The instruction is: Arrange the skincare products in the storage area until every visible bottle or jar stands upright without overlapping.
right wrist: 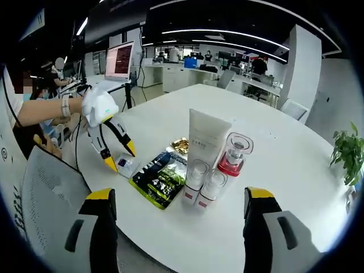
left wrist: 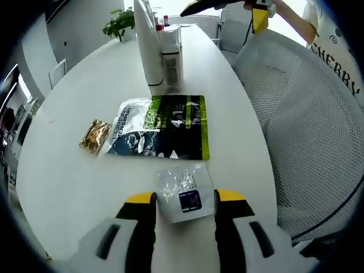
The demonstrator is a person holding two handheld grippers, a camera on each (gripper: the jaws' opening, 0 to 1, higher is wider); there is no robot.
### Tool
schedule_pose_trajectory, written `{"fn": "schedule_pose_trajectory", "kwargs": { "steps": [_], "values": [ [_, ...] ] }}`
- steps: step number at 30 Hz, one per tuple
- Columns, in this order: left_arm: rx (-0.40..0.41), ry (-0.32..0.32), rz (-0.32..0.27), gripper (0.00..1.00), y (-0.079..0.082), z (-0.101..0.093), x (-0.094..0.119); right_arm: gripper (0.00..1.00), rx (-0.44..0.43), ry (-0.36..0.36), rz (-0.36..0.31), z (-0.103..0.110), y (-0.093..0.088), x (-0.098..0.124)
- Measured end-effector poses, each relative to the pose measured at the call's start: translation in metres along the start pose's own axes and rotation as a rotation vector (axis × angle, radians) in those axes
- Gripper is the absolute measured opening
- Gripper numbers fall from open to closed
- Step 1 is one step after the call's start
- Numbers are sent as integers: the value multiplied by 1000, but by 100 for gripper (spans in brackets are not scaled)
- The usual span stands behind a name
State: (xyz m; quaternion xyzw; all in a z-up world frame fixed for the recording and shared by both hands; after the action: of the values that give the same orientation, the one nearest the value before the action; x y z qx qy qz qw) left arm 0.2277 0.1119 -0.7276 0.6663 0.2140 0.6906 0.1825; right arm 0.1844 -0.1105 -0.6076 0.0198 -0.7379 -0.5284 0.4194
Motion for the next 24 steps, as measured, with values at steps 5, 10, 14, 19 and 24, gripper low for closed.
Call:
{"fn": "schedule_pose_trajectory", "kwargs": {
  "steps": [5, 10, 14, 19, 24],
  "values": [
    [-33, -29, -2, 36, -1, 0, -1, 93, -8, -3, 0, 0, 0, 0],
    [-57, -64, 15, 36, -2, -3, -3, 92, -12, -7, 6, 0, -1, 1],
    [-69, -74, 14, 36, 0, -5, -4, 92, -19, -14, 10, -1, -3, 1],
    [-81, -82, 5, 36, 3, -6, -6, 92, -22, -16, 14, -1, -3, 0],
    [-107, -91, 5, 36, 6, -5, -8, 92, -23, -18, 17, -1, -3, 0]
  ]
}}
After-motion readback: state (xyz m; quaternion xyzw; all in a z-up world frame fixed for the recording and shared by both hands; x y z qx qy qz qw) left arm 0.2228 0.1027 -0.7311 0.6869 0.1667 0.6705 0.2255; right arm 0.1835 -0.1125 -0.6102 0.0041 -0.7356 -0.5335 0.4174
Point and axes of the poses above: the point that each gripper's makers call its tool centre point, and the gripper's own axes: x roughly backward along the fingers, z roughly to its left, y roughly out of its top, the point moved 4 cm from there along x, roughly backward along the fingers
